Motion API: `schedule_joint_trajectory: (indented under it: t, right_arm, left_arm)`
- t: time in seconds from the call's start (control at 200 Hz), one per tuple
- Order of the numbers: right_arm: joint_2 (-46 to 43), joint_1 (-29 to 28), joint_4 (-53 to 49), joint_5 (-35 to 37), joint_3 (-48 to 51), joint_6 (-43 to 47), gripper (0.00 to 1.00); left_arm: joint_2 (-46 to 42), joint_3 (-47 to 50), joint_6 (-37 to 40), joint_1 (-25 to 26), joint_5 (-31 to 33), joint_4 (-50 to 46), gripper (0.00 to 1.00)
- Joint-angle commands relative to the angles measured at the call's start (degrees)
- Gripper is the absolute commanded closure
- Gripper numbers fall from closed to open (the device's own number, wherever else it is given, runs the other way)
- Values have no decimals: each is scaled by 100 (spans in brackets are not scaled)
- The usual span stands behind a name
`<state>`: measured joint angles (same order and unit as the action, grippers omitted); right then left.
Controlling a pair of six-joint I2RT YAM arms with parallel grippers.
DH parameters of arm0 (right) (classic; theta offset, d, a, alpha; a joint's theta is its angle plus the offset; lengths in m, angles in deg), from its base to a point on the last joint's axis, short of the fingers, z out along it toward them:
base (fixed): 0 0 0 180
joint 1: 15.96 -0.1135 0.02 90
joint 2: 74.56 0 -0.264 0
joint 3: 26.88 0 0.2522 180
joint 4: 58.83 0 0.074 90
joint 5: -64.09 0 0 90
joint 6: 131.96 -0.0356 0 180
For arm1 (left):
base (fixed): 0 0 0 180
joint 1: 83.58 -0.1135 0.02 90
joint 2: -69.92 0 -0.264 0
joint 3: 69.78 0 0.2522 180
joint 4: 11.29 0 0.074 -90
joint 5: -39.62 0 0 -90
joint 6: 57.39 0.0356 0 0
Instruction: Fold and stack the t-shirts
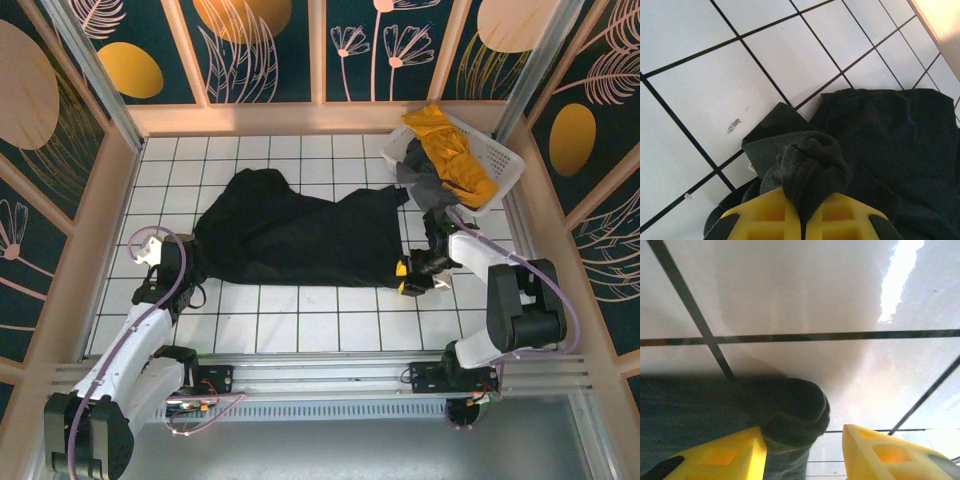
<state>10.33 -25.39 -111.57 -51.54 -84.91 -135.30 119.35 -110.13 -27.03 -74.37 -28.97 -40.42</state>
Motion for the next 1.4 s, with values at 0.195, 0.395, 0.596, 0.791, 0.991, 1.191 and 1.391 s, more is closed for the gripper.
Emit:
schedule_joint_trajectory:
  t: [0.195, 0.395, 0.596, 0.791, 0.991, 1.191, 1.391]
  right_arm:
    - [-160, -67, 160, -153, 530, -237, 60]
    - [202, -199, 452, -127, 176, -447, 60]
    - [318, -402, 565, -3, 81, -616, 89]
    - [208, 36, 756, 1007, -250, 341, 100]
    - [207, 698, 321, 1886, -978, 2062, 100]
    - [247, 1017, 582, 1402, -362, 2627, 100]
    - [273, 1098, 645, 1537, 30, 2838, 100]
  left_arm:
    - [37, -31, 10, -16, -123, 156, 99]
    - [43, 4, -25, -16, -185, 140, 99]
    - [-71, 123, -91, -16, -162, 96, 99]
    - [231, 333, -7, -19, -782, 841, 97]
    - [919, 146, 331, -17, -2106, 1400, 100]
    - [108, 232, 488, -16, -1631, -352, 63]
    - [-261, -339, 515, -24, -896, -857, 40]
